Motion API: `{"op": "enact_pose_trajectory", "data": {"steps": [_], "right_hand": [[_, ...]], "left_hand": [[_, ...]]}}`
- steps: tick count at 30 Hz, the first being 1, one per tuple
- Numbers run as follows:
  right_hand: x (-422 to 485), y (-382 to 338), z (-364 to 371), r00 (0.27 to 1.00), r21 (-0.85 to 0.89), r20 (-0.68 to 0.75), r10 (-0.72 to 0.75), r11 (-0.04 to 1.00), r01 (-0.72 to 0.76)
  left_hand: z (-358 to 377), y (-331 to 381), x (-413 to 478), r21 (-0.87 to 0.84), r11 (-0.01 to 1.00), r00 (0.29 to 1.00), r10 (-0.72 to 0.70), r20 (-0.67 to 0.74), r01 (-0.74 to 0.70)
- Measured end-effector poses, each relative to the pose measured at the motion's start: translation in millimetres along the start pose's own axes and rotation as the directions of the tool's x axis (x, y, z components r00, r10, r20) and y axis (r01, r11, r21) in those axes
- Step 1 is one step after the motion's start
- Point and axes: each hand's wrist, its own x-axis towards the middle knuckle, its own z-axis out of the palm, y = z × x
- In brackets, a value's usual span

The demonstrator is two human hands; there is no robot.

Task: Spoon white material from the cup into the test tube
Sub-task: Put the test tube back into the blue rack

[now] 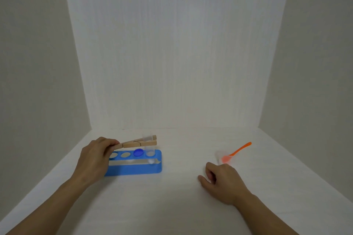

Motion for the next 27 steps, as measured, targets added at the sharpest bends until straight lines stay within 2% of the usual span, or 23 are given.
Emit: {"op": "enact_pose_trajectory", "data": {"steps": [19, 27], "right_hand": [[0.6, 1.9, 2.3, 1.0, -0.002, -0.013, -0.004, 1.0, 0.004], [0.5, 2.6, 3.1, 1.0, -0.002, -0.02, -0.005, 1.0, 0.005]], "left_hand": [[7.8, -5.7, -5.9, -0.055, 0.998, 0.996, 0.009, 0.091, -0.004], [5.2, -1.1, -7.6, -0.036, 0.999, 0.997, 0.016, 0.076, -0.014]]}}
